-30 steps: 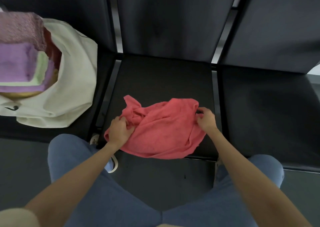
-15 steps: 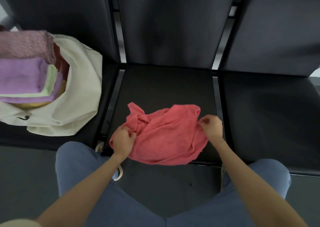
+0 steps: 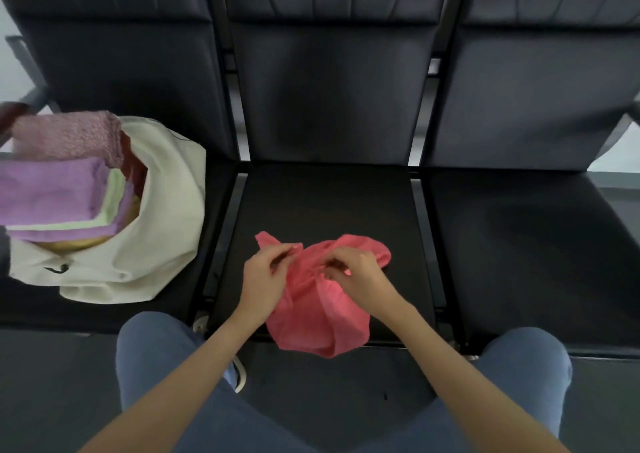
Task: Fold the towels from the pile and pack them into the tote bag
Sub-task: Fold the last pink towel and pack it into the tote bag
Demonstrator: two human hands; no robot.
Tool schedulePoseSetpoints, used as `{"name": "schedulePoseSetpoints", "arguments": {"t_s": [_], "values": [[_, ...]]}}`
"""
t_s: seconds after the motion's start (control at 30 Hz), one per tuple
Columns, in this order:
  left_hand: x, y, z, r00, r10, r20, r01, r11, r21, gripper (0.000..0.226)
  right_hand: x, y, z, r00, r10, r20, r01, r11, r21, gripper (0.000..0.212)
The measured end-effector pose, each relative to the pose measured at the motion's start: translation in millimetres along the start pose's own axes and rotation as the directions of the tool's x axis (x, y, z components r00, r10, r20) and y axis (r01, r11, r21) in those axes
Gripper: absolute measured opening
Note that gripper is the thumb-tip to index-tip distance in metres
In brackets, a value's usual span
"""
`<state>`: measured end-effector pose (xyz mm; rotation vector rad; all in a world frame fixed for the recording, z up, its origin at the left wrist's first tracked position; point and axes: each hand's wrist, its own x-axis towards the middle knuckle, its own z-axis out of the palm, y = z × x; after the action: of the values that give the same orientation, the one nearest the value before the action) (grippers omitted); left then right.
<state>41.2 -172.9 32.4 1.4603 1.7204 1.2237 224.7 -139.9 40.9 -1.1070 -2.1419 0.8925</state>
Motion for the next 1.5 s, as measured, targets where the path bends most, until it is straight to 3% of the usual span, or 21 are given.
{"name": "schedulePoseSetpoints", "arguments": {"t_s": [0.17,0.27,0.37,0.5,0.63,0.77,1.0,1.17,1.3,1.4,1.5], "values": [[-4,5,3,0.995,-0.049,0.087,0.057,0.994,-0.096,0.043,6,-9,6,0.997,0.077,0.0,-0.076,0.991,0.111,0.006],[-8,10,5,0.991,-0.056,0.12,0.07,0.99,-0.119,0.036,7,-11,6,0.994,0.111,-0.004,-0.109,0.982,0.156,0.006],[-9,12,4,0.989,-0.044,0.139,0.063,0.989,-0.133,0.03,5,-12,6,0.989,0.145,-0.012,-0.139,0.967,0.215,0.016],[-8,12,1,0.984,-0.013,0.177,0.028,0.996,-0.079,0.03,1,-11,6,0.995,0.101,0.002,-0.1,0.984,0.149,0.034],[-7,11,1,0.978,-0.021,0.21,0.039,0.996,-0.08,0.033,0,-12,4,0.995,0.099,0.007,-0.099,0.987,0.123,0.016],[-9,-1,-3,0.978,-0.061,0.198,0.073,0.996,-0.05,0.02,0,-18,-1,0.985,0.164,-0.059,-0.154,0.976,0.153,0.012],[-32,-38,-17,0.973,-0.224,0.052,0.221,0.973,0.057,0.024,1,-15,-25,0.897,0.327,-0.298,-0.246,0.928,0.279,0.014],[-38,-60,-28,0.943,-0.33,0.04,0.326,0.941,0.092,0.03,-7,-10,-40,0.774,0.43,-0.465,-0.262,0.886,0.384,0.01],[-39,-77,-34,0.899,-0.429,0.087,0.424,0.903,0.071,0.022,-14,-6,-42,0.698,0.46,-0.549,-0.288,0.882,0.372,0.009],[-38,-82,-35,0.884,-0.466,0.029,0.462,0.882,0.098,0.016,-19,-9,-42,0.646,0.482,-0.592,-0.255,0.867,0.427,0.009],[-39,-79,-31,0.782,-0.623,0.012,0.623,0.781,-0.035,0.009,-24,-12,-47,0.602,0.488,-0.632,-0.242,0.866,0.438,0.01]]}}
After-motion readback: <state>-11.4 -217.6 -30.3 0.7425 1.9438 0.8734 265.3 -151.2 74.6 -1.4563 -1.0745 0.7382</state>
